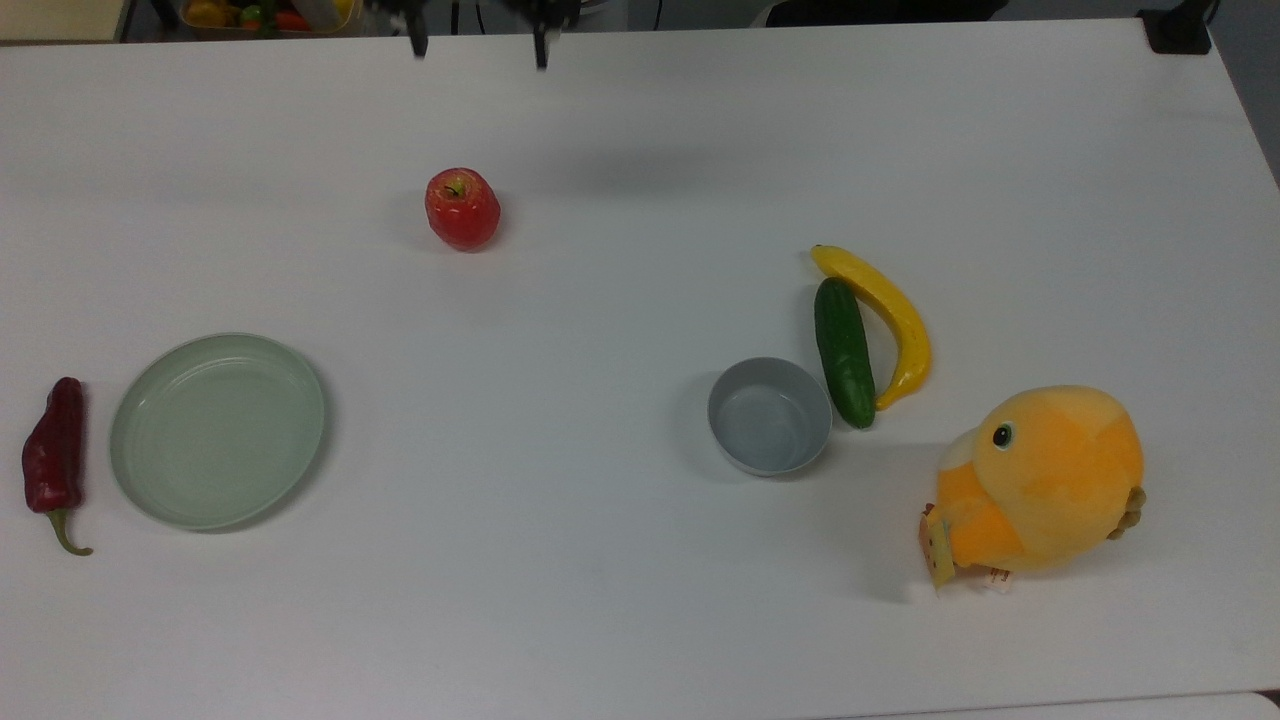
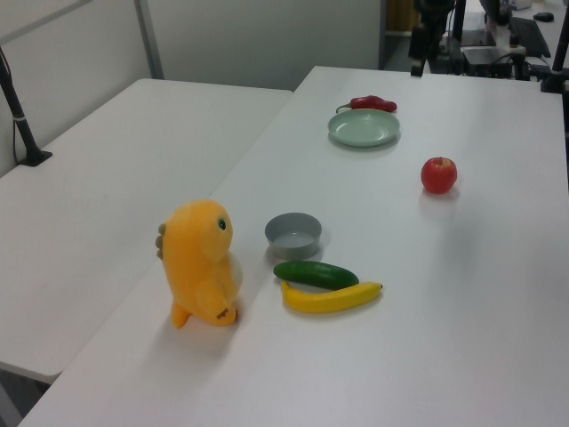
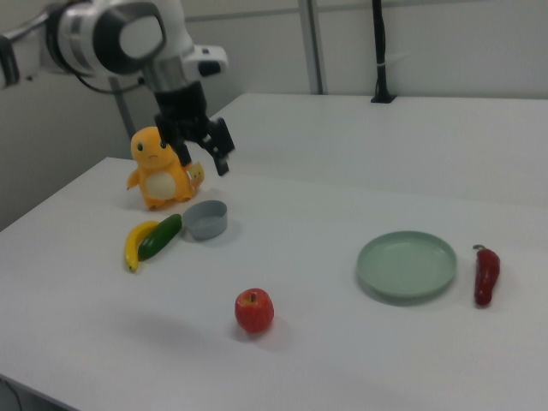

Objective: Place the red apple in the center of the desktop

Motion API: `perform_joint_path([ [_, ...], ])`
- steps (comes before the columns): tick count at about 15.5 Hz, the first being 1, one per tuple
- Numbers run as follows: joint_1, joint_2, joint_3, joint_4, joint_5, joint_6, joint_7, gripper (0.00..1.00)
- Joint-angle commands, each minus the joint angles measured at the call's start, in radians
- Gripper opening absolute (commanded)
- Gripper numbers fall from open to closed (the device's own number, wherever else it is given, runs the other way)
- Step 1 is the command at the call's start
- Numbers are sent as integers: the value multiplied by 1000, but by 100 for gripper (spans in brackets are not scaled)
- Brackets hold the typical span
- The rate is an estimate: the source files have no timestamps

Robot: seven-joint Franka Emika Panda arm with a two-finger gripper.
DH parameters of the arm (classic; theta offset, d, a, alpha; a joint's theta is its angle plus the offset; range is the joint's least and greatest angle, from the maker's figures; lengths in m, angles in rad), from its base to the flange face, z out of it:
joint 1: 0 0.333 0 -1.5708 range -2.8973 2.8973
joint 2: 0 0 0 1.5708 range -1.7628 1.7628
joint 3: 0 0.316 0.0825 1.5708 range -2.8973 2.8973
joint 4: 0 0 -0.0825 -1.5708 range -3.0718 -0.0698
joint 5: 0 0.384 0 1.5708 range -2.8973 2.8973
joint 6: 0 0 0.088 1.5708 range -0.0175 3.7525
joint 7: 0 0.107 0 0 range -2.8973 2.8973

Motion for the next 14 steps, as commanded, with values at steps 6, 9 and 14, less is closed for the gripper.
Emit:
perform_joint_path([
  [6, 97, -23, -77, 48, 78, -65, -36, 100],
  [9, 123, -20, -122, 26, 95, 0, -125, 100],
  [14, 125, -15, -128, 22, 95, 38, -136, 100],
])
